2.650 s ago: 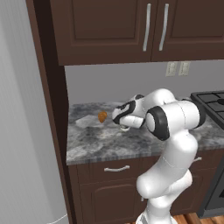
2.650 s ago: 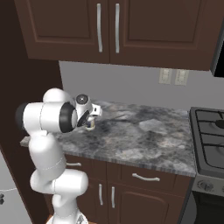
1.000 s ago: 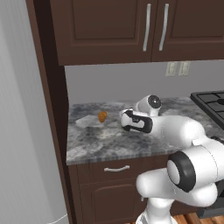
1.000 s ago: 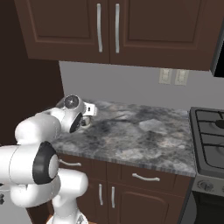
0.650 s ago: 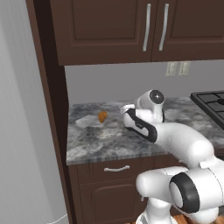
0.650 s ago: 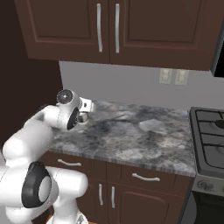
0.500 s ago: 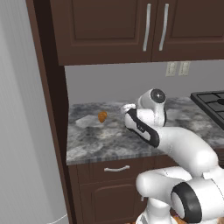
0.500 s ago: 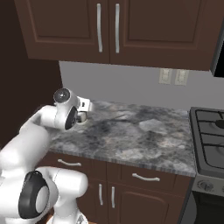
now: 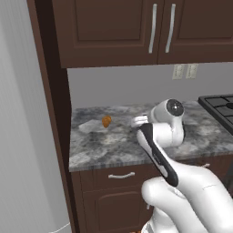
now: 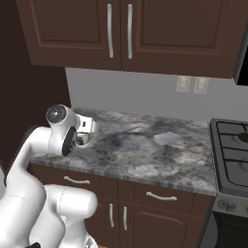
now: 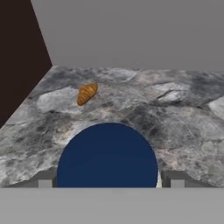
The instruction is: Pick the ketchup and mayonnaise from the counter and place them in the cabinet.
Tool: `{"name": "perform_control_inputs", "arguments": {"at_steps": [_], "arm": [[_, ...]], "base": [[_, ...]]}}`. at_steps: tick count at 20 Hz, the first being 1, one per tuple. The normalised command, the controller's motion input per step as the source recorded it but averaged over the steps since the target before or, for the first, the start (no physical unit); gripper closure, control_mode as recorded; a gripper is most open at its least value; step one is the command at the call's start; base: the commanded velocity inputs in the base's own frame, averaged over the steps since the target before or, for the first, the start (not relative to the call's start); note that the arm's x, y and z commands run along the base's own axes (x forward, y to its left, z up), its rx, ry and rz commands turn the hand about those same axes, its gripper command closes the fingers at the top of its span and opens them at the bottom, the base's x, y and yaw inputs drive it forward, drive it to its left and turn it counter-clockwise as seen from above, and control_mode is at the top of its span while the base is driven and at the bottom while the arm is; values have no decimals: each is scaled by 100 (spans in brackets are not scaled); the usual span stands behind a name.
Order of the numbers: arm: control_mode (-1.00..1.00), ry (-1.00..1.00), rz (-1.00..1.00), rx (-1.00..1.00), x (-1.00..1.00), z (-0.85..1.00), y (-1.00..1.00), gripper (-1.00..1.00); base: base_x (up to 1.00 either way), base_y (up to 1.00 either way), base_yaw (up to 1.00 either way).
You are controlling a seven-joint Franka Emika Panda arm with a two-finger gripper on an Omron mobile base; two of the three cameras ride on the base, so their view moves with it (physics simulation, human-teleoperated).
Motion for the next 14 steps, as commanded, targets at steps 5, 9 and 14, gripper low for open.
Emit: {"name": "perform_control_inputs", "arguments": {"at_steps": [5, 9, 14], "arm": [[-100, 0, 0, 0, -68, 16, 0, 100], [-100, 0, 0, 0, -55, 20, 0, 100], [-100, -3, 0, 0, -48, 33, 0, 100]], "base": [[0, 0, 0], [0, 0, 0], [0, 0, 0]]}}
